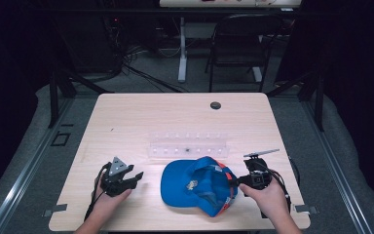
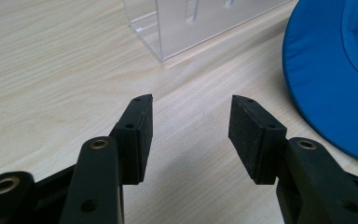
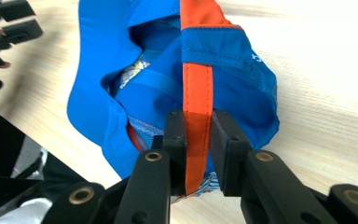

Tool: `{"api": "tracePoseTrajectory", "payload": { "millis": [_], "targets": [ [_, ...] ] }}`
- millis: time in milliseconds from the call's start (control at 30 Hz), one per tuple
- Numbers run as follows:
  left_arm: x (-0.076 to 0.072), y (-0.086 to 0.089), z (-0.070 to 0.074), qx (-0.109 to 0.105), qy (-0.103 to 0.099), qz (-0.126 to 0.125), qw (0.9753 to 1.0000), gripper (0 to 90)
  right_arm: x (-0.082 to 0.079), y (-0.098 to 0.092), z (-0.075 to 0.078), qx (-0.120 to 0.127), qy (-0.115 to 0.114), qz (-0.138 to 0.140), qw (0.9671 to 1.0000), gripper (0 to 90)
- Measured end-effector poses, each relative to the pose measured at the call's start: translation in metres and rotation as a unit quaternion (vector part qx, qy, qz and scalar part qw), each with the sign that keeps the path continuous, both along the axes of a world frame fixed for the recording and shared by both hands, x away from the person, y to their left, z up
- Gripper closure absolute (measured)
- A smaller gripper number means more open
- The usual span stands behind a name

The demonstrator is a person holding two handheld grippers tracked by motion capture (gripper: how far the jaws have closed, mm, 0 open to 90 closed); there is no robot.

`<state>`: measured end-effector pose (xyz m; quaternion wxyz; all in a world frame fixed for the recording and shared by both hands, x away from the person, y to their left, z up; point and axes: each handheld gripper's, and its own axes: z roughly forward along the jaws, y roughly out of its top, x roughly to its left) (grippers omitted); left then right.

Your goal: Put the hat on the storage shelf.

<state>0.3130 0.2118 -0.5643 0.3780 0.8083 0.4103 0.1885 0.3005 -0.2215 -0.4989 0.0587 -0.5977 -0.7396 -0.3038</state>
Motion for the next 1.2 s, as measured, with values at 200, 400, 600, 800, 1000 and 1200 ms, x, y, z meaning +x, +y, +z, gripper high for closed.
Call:
{"api": "tracePoseTrajectory", "payload": {
  "millis": [200,400,600,800,1000,1200],
  "targets": [
    [0.000,0.000,0.000,0.000,0.001,0.000,1.0000,50.4,0.006,0.001,0.008,-0.017,0.015,0.009,0.9997,77.7],
    [0.000,-0.001,0.000,0.002,0.001,-0.002,1.0000,50.4,0.012,-0.003,0.016,-0.026,0.026,0.015,0.9992,77.8],
    [0.000,-0.001,-0.001,0.004,0.001,-0.002,1.0000,50.4,0.015,-0.006,0.027,-0.041,0.033,0.013,0.9985,77.9],
    [0.000,-0.002,-0.001,0.006,0.001,-0.005,1.0000,50.4,0.019,-0.005,0.040,-0.048,0.036,0.020,0.9980,78.0],
    [-0.001,-0.002,-0.001,0.003,0.001,-0.002,1.0000,50.4,0.023,0.000,0.052,-0.064,0.043,0.024,0.9967,78.0],
    [-0.001,-0.002,-0.001,0.004,0.001,-0.004,1.0000,50.4,0.027,0.005,0.067,-0.074,0.047,0.028,0.9957,77.9]
  ]
}}
